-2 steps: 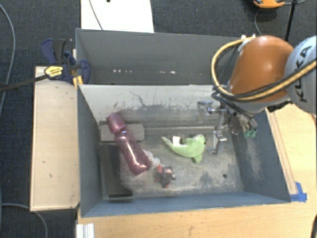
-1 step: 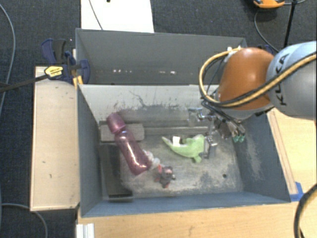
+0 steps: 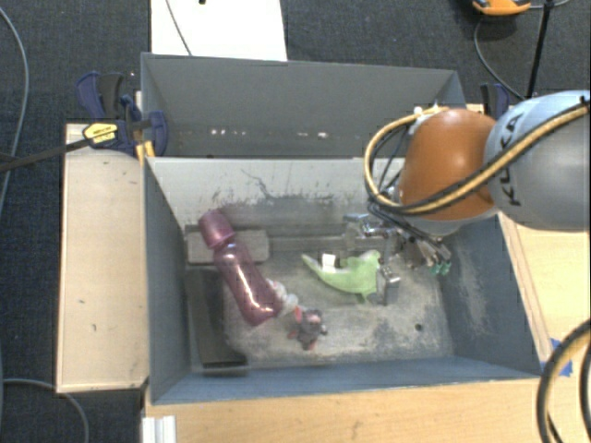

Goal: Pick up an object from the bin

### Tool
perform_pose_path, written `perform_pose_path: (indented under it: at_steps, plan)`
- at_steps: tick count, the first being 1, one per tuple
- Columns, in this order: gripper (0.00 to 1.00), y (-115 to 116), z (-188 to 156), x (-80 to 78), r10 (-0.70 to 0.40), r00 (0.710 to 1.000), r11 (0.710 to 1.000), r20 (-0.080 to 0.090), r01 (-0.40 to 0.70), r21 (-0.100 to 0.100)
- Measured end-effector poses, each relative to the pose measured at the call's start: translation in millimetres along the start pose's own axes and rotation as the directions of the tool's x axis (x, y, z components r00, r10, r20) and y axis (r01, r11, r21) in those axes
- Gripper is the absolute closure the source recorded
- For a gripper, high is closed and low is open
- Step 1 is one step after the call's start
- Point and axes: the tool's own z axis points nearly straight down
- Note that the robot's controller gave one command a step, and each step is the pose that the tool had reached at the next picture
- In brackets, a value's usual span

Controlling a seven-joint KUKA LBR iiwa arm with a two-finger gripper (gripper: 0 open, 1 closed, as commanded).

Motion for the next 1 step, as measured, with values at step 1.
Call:
perform_pose_path:
  at_steps: [1]
  plan:
    - [0.00, 2.1, 19.3, -11.5, 0.023, 1.000, 1.000, -0.001, -0.023, -0.001]
